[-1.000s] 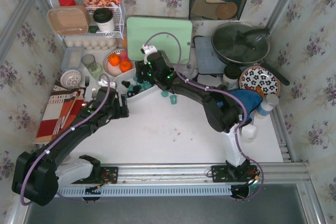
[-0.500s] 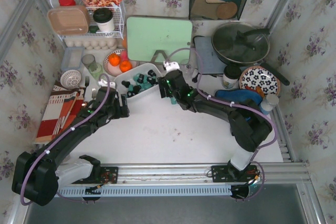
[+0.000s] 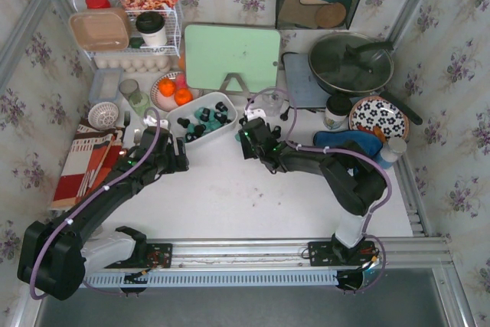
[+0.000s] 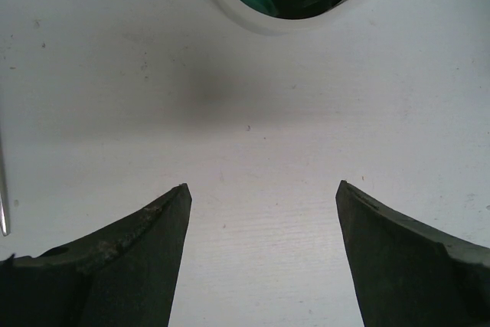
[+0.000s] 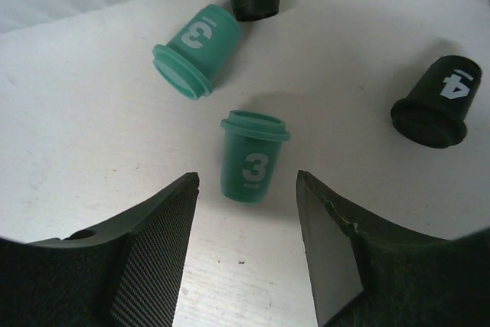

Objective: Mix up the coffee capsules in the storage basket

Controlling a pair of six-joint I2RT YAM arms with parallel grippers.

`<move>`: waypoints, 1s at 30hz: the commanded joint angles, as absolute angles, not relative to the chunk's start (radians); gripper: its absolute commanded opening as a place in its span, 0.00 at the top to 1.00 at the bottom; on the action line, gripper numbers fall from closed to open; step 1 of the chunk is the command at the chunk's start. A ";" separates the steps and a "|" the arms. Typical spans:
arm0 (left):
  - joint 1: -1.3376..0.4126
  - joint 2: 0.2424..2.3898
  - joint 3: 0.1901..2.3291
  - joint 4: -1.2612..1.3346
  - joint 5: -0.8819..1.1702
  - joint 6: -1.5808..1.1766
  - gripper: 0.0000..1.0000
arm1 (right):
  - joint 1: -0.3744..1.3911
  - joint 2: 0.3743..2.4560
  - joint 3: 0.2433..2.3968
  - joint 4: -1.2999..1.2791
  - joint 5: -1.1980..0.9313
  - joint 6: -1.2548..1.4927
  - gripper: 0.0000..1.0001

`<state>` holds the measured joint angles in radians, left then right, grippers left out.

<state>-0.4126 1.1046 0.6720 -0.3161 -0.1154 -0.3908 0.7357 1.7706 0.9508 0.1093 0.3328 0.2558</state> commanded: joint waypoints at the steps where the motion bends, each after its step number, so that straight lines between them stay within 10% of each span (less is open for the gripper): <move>1: -0.413 1.101 0.672 -0.304 -0.113 -0.391 0.21 | 0.728 1.819 0.965 0.158 0.323 0.273 0.39; 12: -0.413 1.104 0.673 -0.304 -0.104 -0.393 0.21 | 0.700 1.874 0.975 0.197 0.314 0.284 0.50; 23: -0.413 1.107 0.673 -0.300 -0.097 -0.395 0.21 | 0.693 1.787 1.006 0.154 0.287 0.261 0.87; 30: -0.413 1.108 0.673 -0.296 -0.083 -0.397 0.21 | 0.693 1.731 1.126 0.160 0.218 0.210 0.88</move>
<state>-0.4126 1.1080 0.6720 -0.3157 -0.0963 -0.3943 0.6937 1.7370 1.0595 0.1299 0.2741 0.2512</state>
